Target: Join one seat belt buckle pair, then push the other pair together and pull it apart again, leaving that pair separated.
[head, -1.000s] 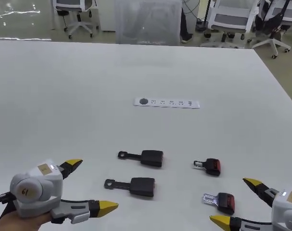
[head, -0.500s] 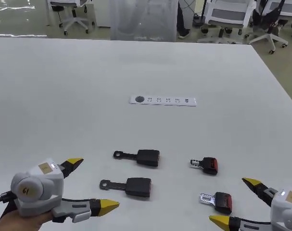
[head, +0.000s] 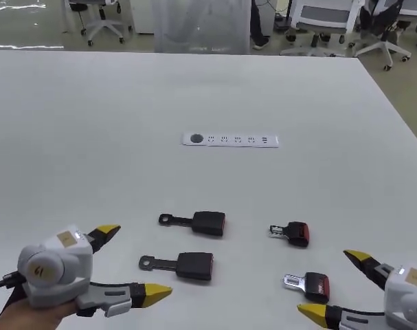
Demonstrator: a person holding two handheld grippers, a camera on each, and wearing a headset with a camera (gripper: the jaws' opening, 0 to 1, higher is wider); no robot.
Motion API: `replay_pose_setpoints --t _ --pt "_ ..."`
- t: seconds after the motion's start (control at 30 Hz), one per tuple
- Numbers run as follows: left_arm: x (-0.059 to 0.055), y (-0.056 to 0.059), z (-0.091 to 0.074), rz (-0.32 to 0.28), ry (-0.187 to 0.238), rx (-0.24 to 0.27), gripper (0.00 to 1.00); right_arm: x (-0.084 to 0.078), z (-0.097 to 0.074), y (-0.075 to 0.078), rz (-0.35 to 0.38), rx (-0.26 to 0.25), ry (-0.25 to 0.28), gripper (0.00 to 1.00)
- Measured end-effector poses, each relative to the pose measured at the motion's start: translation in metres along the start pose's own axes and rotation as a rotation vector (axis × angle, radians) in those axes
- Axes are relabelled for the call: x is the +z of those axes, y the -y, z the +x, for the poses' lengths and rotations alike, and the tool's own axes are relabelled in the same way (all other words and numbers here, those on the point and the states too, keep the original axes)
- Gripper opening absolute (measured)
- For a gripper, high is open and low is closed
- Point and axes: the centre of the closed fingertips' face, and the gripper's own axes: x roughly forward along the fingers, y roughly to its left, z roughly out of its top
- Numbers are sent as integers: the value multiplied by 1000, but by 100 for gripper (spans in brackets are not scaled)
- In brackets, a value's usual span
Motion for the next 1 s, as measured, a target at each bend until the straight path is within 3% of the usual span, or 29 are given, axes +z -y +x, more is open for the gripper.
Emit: replay_pose_setpoints --t 0.77,1.0 --pt "-13 -3 29 -6 -50 -37 100 -24 16 14 -21 52 -78 90" --pt "-14 -5 36 2 -68 -52 100 -23 20 20 -47 78 -95 90"
